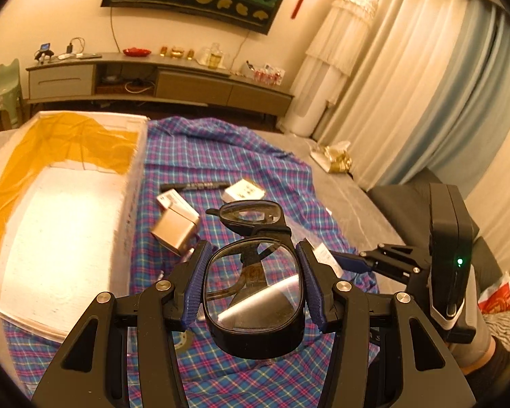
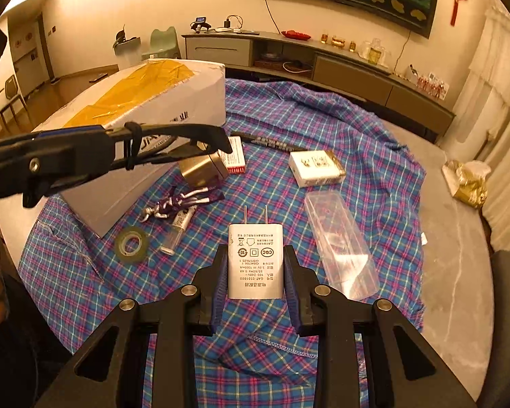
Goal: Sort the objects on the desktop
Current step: 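Carry the eyeglasses and charger with both tools over the yellow-lined white box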
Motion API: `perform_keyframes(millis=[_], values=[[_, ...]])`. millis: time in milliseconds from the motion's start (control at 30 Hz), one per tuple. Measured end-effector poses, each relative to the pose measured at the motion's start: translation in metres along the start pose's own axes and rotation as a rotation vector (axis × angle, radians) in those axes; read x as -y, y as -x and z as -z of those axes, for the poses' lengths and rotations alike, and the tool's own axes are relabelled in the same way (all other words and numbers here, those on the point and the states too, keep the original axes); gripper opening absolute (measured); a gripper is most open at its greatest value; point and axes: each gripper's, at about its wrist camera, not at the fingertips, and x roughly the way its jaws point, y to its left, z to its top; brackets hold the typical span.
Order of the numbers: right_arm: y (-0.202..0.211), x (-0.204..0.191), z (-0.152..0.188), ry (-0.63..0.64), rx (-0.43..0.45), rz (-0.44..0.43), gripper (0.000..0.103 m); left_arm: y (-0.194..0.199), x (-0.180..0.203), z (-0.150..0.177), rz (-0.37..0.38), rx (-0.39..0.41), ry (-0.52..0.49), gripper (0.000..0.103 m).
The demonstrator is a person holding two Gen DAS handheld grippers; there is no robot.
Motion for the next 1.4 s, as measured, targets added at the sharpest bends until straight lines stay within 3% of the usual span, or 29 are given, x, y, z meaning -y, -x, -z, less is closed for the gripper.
perform_keyframes(millis=[500, 1033, 1400], values=[[0.024, -0.04, -0.043, 0.106, 0.03, 0.056, 0.032, 0.037, -0.033, -0.019, 0.011, 0.099, 0.065, 0.053], [0.024, -0.09, -0.103, 0.193, 0.054, 0.017, 0.032, 0.056, -0.086, -0.031, -0.003, 0.155, 0.178, 0.053], [0.009, -0.109, -0.133, 0.224, 0.024, -0.042, 0.032, 0.056, -0.125, -0.036, -0.032, 0.169, 0.27, 0.053]])
